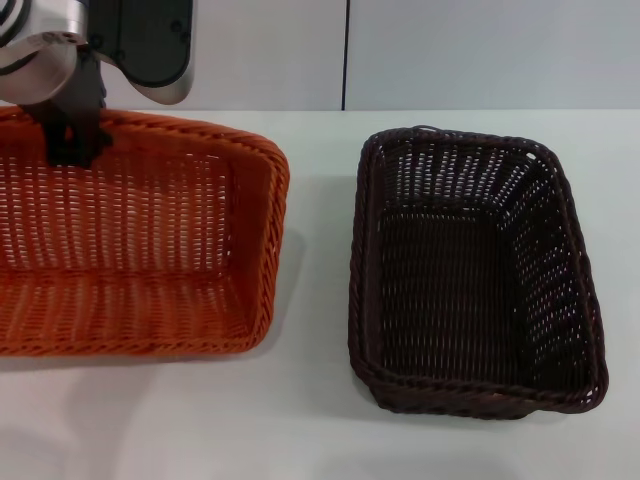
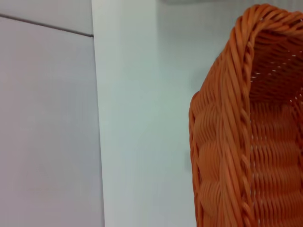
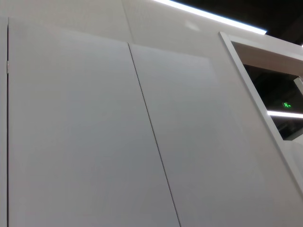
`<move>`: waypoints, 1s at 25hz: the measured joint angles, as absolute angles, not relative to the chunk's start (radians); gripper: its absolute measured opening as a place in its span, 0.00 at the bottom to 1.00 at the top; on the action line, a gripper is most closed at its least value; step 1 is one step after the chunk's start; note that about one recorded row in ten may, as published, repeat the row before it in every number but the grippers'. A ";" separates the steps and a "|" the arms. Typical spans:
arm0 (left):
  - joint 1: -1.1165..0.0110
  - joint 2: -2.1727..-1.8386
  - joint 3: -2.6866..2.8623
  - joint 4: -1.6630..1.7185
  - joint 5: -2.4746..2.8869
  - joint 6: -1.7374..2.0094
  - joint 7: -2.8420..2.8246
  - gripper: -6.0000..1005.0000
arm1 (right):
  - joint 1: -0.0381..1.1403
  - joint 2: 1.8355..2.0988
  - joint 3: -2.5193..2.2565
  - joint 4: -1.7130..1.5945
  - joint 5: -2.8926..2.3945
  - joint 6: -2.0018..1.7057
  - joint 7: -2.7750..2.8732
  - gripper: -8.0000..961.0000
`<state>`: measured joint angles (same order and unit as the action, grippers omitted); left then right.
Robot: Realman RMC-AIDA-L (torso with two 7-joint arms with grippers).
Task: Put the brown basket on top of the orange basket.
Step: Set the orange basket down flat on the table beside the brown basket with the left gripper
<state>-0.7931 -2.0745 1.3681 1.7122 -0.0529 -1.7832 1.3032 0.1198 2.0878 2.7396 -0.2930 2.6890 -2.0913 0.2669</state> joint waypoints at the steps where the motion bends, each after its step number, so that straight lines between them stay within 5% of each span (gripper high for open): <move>1: -0.794 -2.074 1.368 1.711 -0.056 -1.783 1.302 0.14 | 0.120 2.088 2.740 -0.293 2.689 -2.091 0.267 0.69; 25: -0.854 -2.079 1.415 1.659 -0.147 -1.777 1.233 0.15 | 0.107 2.088 2.740 -0.293 2.690 -2.091 0.267 0.70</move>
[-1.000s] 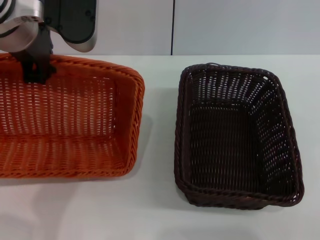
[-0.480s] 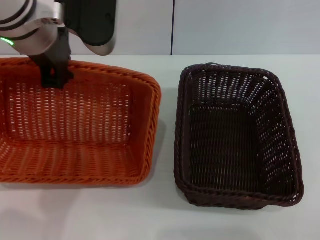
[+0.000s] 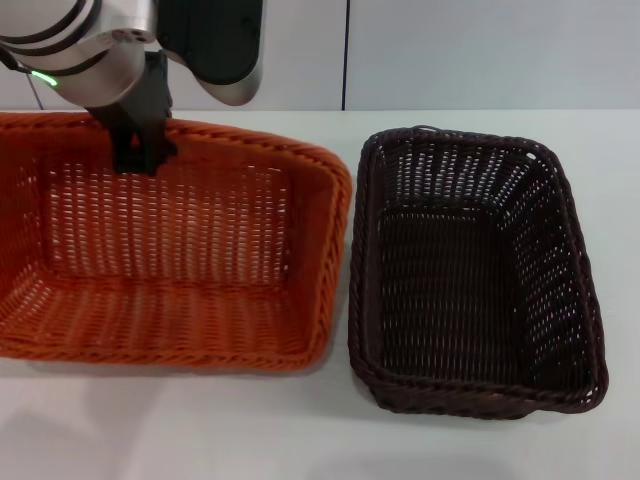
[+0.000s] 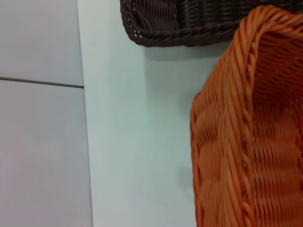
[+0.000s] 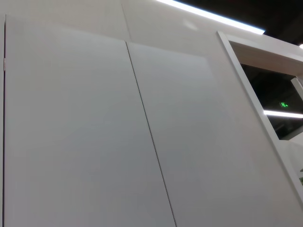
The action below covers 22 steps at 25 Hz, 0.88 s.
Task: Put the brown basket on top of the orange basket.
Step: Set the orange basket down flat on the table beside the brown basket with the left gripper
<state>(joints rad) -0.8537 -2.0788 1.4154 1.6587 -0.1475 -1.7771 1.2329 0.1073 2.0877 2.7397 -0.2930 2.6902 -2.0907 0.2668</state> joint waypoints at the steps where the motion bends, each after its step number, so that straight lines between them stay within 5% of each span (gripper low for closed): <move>1: -0.856 -2.079 1.416 1.657 -0.153 -1.777 1.225 0.15 | 0.107 2.088 2.740 -0.293 2.690 -2.091 0.267 0.70; 22: -0.898 -2.078 1.453 1.609 -0.255 -1.752 1.151 0.16 | 0.107 2.088 2.740 -0.293 2.691 -2.093 0.267 0.70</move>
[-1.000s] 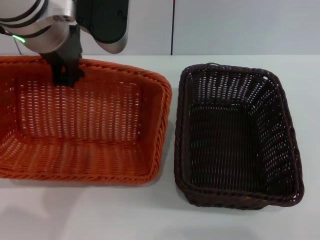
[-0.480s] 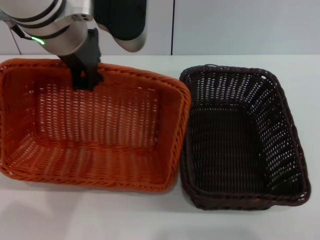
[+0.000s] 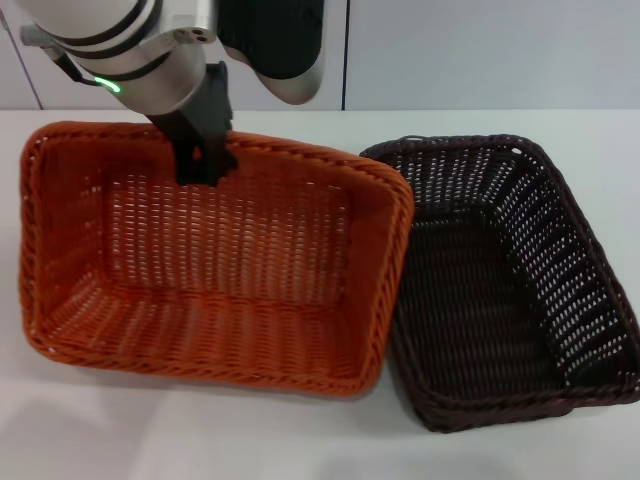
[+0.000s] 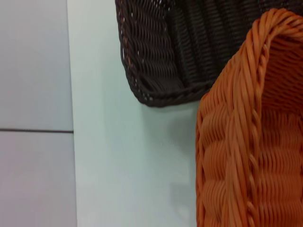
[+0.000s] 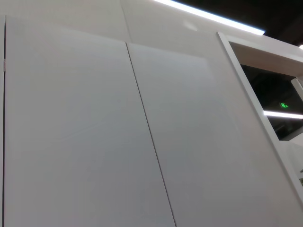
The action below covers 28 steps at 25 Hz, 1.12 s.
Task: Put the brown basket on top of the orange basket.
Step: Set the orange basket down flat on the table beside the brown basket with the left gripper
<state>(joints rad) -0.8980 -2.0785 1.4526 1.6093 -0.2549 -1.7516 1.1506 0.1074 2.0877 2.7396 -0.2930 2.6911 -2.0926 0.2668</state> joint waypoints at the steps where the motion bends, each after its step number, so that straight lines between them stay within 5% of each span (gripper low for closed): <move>1: -0.898 -2.078 1.455 1.609 -0.264 -1.748 1.147 0.16 | 0.107 2.088 2.740 -0.293 2.691 -2.093 0.267 0.70; 28: -0.947 -2.080 1.463 1.441 -0.348 -1.630 1.076 0.17 | 0.100 2.088 2.740 -0.293 2.692 -2.099 0.267 0.69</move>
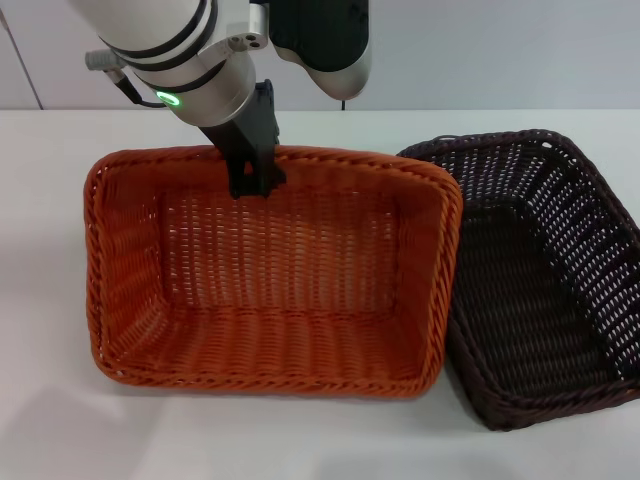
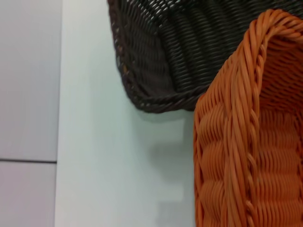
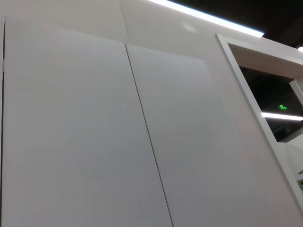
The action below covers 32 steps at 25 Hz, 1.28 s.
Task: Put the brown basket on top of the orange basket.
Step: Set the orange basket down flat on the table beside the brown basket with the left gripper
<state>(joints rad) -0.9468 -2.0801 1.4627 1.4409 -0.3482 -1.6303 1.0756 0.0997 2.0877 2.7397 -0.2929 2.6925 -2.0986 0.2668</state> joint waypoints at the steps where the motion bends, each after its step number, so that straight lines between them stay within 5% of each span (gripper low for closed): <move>1: -0.946 -2.080 1.462 1.431 -0.345 -1.619 1.070 0.17 | 0.098 2.088 2.740 -0.293 2.692 -2.099 0.267 0.69; 22: -0.940 -2.080 1.503 1.339 -0.283 -1.548 1.019 0.17 | 0.097 2.086 2.738 -0.293 2.690 -2.098 0.267 0.70; 28: -0.933 -2.080 1.522 1.338 -0.267 -1.527 1.019 0.34 | 0.094 2.085 2.703 -0.293 2.689 -2.098 0.267 0.70; 32: -0.934 -2.080 1.522 1.343 -0.253 -1.493 1.017 0.57 | 0.094 2.084 2.696 -0.291 2.689 -2.099 0.267 0.70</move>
<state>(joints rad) -0.9339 -2.0800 1.5225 1.3433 -0.2531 -1.4930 1.0175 0.0936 2.0838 2.6960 -0.2914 2.6893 -2.0985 0.2669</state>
